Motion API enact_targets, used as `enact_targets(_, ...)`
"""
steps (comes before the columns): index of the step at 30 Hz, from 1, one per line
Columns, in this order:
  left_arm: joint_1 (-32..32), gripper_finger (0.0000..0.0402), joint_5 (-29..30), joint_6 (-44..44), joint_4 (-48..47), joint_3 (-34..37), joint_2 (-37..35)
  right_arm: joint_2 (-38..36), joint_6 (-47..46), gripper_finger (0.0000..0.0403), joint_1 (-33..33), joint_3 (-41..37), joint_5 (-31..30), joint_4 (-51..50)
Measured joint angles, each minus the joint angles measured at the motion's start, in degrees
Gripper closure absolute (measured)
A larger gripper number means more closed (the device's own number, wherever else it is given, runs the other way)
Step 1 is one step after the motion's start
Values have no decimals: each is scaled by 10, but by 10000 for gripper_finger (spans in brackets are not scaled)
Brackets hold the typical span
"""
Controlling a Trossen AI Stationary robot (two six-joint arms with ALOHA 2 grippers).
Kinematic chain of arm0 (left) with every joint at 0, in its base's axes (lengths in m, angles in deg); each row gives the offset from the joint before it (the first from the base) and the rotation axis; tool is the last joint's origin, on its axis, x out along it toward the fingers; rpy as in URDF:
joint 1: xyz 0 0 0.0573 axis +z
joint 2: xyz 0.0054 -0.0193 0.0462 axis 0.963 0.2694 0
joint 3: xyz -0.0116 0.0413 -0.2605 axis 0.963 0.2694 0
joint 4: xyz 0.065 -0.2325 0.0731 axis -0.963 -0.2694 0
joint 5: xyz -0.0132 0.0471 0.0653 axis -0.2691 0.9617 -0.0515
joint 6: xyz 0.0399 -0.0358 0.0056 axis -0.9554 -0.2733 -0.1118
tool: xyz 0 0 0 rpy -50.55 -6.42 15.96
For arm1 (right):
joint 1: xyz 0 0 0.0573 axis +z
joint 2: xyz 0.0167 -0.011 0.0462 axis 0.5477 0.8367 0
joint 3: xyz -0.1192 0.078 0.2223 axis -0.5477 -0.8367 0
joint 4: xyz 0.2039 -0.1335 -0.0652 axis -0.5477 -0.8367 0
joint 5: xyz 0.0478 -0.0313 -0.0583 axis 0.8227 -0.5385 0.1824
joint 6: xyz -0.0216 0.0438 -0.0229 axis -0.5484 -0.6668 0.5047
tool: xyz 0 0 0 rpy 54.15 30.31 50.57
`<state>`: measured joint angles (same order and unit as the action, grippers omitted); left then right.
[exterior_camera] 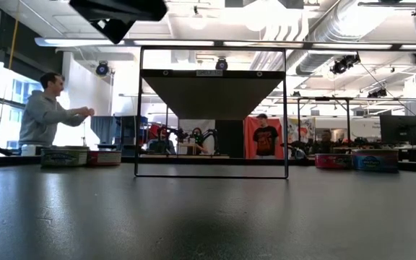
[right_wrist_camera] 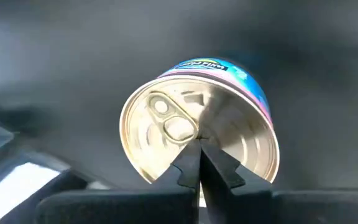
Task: Stack canned seafood by type on shelf
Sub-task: Put the blue pink tuna can on the shelf
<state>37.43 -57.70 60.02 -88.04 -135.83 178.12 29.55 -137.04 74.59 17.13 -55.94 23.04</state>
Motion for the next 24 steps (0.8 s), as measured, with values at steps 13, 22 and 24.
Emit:
enact_targets(13,-2,402,4,-23,0,31,5,253,234,403,-124,285,-76,34)
enact_targets(22,-14,401,7,37,-35,52,3,302,442,403,-163,469,-95,-58)
enact_targets(24,-24,402,19,52,-41,52,3,297,466,403,-155,499,-97,-112)
